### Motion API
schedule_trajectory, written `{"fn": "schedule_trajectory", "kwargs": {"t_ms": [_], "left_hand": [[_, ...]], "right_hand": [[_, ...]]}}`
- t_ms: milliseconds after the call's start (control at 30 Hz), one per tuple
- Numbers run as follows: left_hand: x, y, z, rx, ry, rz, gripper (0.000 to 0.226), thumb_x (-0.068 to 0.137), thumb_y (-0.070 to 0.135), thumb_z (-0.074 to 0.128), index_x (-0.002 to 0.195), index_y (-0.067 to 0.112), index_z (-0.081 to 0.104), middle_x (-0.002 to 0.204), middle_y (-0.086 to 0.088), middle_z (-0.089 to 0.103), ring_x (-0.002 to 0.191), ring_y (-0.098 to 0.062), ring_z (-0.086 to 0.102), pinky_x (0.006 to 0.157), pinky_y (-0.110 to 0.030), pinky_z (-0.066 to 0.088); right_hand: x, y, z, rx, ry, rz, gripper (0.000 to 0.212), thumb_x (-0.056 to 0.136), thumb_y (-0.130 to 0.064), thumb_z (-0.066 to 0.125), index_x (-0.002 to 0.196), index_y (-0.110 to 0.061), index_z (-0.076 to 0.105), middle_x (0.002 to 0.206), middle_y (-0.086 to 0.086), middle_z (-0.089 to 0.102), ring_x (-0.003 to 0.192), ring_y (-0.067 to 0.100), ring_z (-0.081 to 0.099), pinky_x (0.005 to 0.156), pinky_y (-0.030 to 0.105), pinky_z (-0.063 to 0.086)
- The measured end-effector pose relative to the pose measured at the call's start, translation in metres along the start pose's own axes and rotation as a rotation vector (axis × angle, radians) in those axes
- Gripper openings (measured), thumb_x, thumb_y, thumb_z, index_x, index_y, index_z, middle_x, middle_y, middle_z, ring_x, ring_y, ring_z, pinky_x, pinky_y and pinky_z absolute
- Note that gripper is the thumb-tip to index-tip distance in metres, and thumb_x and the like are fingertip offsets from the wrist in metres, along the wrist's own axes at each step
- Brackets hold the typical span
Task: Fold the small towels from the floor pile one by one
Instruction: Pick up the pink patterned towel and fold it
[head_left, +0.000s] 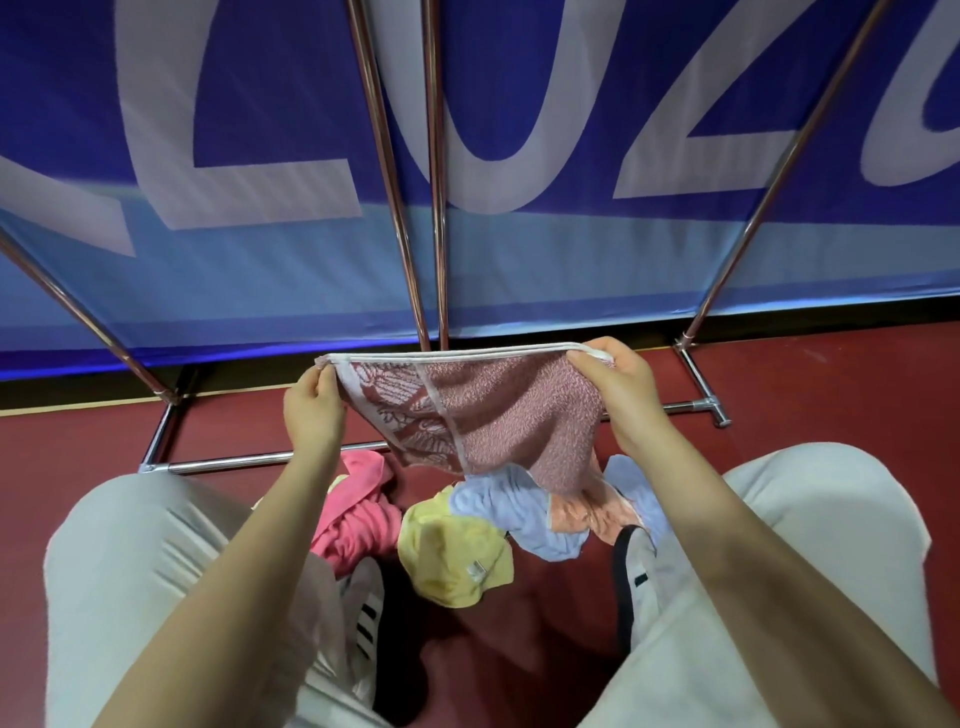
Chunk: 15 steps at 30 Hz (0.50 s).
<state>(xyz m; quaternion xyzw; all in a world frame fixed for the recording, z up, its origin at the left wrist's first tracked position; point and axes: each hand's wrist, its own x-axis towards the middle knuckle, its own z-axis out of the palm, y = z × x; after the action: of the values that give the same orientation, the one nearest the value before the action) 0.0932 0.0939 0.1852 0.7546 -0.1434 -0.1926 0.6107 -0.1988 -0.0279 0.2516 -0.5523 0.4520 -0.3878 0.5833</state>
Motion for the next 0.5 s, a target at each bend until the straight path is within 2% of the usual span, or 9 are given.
{"fn": "schedule_trajectory", "kwargs": {"t_ms": [100, 167, 333, 400, 500], "left_hand": [[0.001, -0.002, 0.001, -0.032, -0.004, -0.050, 0.025, 0.086, 0.036, 0.049, 0.088, 0.031, 0.073, 0.086, 0.010, 0.069, 0.091, -0.017, 0.063, 0.092, -0.041, 0.051], [-0.004, 0.003, 0.003, -0.053, -0.010, -0.075, 0.025, 0.093, 0.030, 0.049, 0.101, 0.026, 0.072, 0.094, 0.004, 0.069, 0.093, -0.017, 0.064, 0.090, -0.035, 0.050], [-0.008, 0.004, 0.007, -0.123, -0.070, -0.126, 0.028, 0.099, 0.021, 0.043, 0.112, 0.014, 0.067, 0.096, -0.004, 0.065, 0.085, -0.016, 0.057, 0.068, -0.024, 0.049], [-0.010, 0.007, 0.007, -0.135, -0.100, -0.094, 0.030, 0.100, 0.020, 0.040, 0.116, 0.013, 0.065, 0.104, -0.005, 0.066, 0.091, -0.017, 0.060, 0.075, -0.025, 0.051], [-0.013, 0.011, 0.005, -0.150, -0.188, 0.029, 0.028, 0.099, 0.022, 0.039, 0.106, 0.019, 0.066, 0.106, -0.004, 0.068, 0.099, -0.017, 0.063, 0.087, -0.029, 0.052]], "right_hand": [[-0.001, 0.000, 0.003, -0.007, -0.011, 0.003, 0.016, 0.087, -0.010, 0.065, 0.074, -0.015, 0.057, 0.070, 0.003, 0.053, 0.068, 0.015, 0.047, 0.060, 0.027, 0.035], [-0.002, -0.001, 0.003, -0.018, -0.015, 0.001, 0.017, 0.087, -0.010, 0.065, 0.074, -0.016, 0.057, 0.068, 0.001, 0.054, 0.064, 0.012, 0.048, 0.057, 0.023, 0.036], [-0.002, 0.000, 0.002, -0.048, -0.011, -0.016, 0.014, 0.087, -0.011, 0.065, 0.077, -0.015, 0.057, 0.068, -0.001, 0.055, 0.061, 0.008, 0.049, 0.053, 0.018, 0.038], [-0.002, 0.001, 0.003, -0.047, -0.013, -0.019, 0.014, 0.087, -0.011, 0.065, 0.077, -0.014, 0.056, 0.068, 0.000, 0.054, 0.060, 0.008, 0.048, 0.051, 0.016, 0.038], [0.000, 0.003, 0.005, -0.075, -0.017, -0.030, 0.016, 0.087, -0.010, 0.064, 0.075, -0.016, 0.055, 0.068, -0.001, 0.053, 0.062, 0.008, 0.047, 0.053, 0.017, 0.036]]}}
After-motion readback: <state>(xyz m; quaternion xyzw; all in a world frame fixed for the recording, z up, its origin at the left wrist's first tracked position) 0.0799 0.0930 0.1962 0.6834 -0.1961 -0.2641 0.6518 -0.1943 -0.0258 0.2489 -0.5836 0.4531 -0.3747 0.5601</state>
